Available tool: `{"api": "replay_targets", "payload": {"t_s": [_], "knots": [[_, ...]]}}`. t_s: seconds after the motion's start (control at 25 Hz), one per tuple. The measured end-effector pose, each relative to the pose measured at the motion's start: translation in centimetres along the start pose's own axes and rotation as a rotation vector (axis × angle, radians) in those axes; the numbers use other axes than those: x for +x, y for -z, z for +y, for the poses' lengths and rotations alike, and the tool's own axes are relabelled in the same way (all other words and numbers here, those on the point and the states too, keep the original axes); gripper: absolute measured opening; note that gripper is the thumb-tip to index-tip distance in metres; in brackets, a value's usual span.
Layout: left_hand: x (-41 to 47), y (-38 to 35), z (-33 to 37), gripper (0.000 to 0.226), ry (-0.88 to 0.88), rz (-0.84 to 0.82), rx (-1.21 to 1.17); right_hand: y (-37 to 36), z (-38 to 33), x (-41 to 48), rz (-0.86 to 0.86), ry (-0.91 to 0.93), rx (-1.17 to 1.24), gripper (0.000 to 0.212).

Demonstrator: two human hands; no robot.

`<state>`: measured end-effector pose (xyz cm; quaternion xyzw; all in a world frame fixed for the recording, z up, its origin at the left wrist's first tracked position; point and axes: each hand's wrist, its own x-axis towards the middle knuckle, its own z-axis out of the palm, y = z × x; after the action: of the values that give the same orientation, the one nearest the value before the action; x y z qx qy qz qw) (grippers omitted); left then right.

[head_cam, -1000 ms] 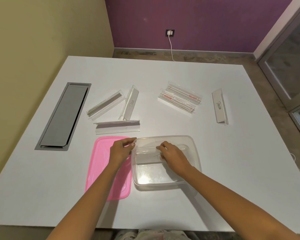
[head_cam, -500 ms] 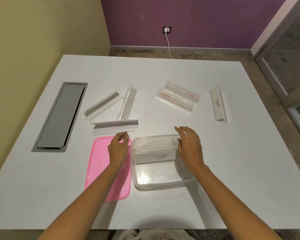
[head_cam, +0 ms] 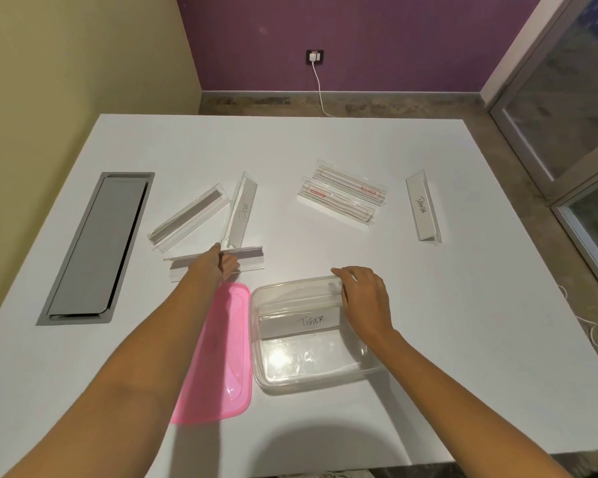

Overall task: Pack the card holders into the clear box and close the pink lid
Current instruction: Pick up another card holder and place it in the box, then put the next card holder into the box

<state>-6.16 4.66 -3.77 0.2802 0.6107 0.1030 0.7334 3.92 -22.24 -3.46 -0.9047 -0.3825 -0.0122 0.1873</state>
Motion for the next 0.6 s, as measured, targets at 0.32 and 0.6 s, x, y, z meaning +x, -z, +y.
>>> {"api": "replay_targets", "payload": {"t_s": [0.32, 0.6], "knots": [[-2.7, 0.6, 0.4, 0.028, 0.05, 0.017, -0.067, 0.5, -0.3, 0.2, -0.015, -0.011, -0.003, 0.033], [-8.6, 0.2, -3.5, 0.015, -0.458, -0.088, 0.145, 4.6, -3.0, 3.1, -0.007, -0.02, 0.347, 0.035]]}}
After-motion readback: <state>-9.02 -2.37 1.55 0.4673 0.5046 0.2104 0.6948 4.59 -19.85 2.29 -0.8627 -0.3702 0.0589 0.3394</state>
